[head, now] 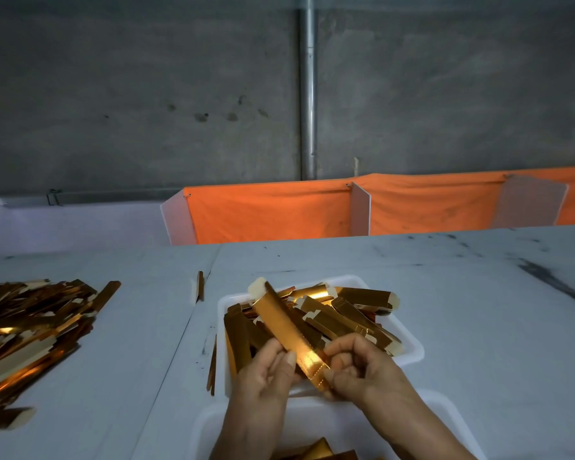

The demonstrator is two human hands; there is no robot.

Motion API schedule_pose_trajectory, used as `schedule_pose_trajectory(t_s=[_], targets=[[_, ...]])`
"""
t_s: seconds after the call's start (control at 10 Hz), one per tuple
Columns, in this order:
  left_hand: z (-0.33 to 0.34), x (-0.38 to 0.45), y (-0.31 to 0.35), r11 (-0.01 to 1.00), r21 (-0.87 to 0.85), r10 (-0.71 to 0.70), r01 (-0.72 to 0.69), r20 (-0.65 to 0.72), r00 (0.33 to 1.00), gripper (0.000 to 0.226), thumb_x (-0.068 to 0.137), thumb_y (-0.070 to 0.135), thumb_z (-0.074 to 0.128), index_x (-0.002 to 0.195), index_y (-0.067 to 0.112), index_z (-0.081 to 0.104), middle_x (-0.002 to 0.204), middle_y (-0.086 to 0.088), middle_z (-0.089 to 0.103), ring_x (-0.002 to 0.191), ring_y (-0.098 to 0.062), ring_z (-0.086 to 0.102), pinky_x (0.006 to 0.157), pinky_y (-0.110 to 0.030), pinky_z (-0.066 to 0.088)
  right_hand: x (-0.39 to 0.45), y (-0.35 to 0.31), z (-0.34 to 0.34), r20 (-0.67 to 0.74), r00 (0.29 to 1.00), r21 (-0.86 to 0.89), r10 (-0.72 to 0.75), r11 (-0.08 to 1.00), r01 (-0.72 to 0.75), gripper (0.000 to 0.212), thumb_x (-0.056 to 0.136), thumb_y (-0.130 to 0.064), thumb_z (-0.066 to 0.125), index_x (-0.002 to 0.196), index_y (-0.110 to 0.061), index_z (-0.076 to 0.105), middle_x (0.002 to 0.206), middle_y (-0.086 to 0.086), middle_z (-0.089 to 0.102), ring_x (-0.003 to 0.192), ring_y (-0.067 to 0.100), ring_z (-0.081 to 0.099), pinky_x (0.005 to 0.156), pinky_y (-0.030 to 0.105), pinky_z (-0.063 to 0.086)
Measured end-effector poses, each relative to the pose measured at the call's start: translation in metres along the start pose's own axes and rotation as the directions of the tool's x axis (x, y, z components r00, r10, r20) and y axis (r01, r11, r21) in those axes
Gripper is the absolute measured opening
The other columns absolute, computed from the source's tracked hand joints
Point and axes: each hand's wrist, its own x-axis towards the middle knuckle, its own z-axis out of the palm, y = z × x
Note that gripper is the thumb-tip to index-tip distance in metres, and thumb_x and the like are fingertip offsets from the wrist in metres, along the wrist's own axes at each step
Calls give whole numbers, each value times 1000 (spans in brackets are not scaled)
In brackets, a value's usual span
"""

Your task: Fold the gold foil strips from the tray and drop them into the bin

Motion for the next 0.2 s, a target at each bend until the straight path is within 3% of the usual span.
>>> schedule_pose_trajectory(t_s=[0.1,0.2], targets=[[1,0,-2,998,52,26,-26,-10,1000,18,97,27,45,99,31,62,85,19,69,85,1,65,74,-16,48,-1,-1,1,46,997,-20,56,998,-55,23,82,6,67,100,-7,61,58,-5,54,59,11,58,70,30,57],[1,1,1,994,98,-37,44,-76,996,17,98,26,43,100,28,60,74,17,66,75,4,61,63,-9,43,0,1,3,44,996,-78,75,994,-71,17,85,1,65,99,-9,62,61,-4,60,64,11,66,69,26,57]])
